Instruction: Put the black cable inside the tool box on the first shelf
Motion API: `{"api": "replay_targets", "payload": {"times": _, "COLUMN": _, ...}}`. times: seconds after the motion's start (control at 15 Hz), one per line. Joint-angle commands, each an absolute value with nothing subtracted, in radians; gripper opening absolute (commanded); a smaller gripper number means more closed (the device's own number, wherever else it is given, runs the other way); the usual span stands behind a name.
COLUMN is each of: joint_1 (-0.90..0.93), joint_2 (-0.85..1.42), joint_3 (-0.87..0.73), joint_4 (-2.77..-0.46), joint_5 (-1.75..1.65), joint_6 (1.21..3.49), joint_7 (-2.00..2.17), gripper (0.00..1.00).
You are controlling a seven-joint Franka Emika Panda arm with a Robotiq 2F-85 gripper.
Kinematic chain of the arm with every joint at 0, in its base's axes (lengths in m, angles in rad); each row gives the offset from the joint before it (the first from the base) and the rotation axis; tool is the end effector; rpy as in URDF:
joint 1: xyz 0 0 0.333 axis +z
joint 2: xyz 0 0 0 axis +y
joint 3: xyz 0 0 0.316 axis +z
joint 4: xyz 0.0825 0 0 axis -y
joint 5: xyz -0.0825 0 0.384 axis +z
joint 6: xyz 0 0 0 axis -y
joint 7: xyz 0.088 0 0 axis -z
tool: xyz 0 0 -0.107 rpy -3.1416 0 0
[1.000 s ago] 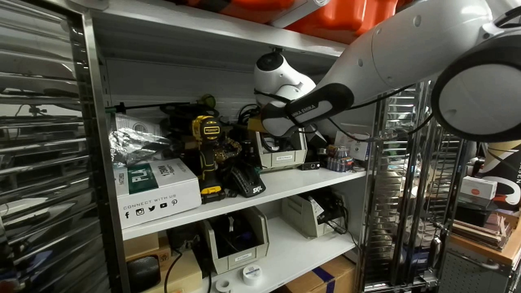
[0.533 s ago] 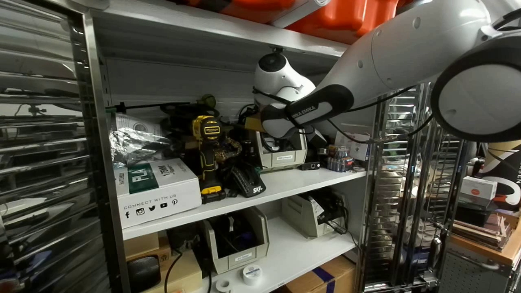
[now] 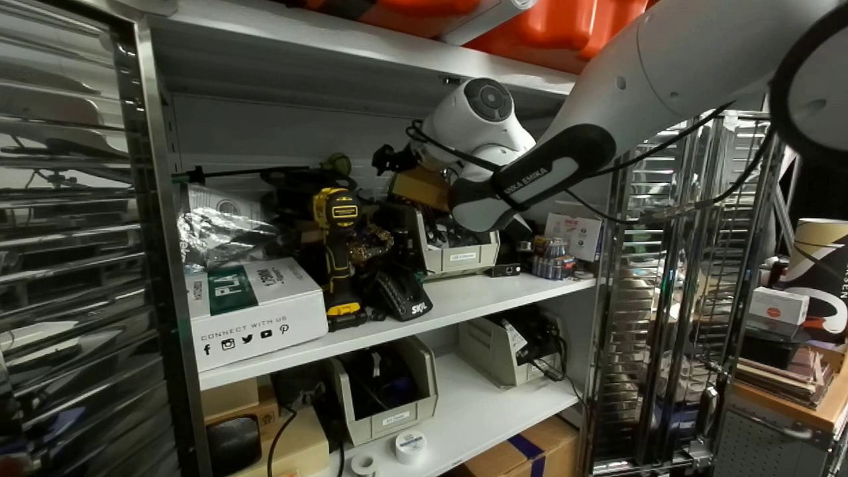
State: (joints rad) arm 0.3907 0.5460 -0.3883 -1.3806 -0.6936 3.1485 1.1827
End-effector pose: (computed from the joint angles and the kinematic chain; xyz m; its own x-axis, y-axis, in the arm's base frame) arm 0.7332 0.1395 0.5402 0.2926 -0.2804 0.9142 -0.0906 -0.9599 -0.2654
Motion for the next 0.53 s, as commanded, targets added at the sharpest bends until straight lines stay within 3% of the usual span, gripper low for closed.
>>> {"api": "replay_targets", "payload": {"times": 0.0, "joint_1": 0.360, "joint_2": 0.367, "joint_3": -0.282, "joint_4": -1.629, "joint_5": -0.758, "joint_6": 3.165, "joint_7": 1.118, "gripper": 1.00}}
{"api": "replay_targets", "payload": {"times": 0.47, "joint_1": 0.279, "joint_2": 0.092, "joint_3": -0.202, "joint_4": -2.010, "joint_5": -0.766, "joint_6": 2.986, "joint_7": 1.006, "gripper": 1.00}}
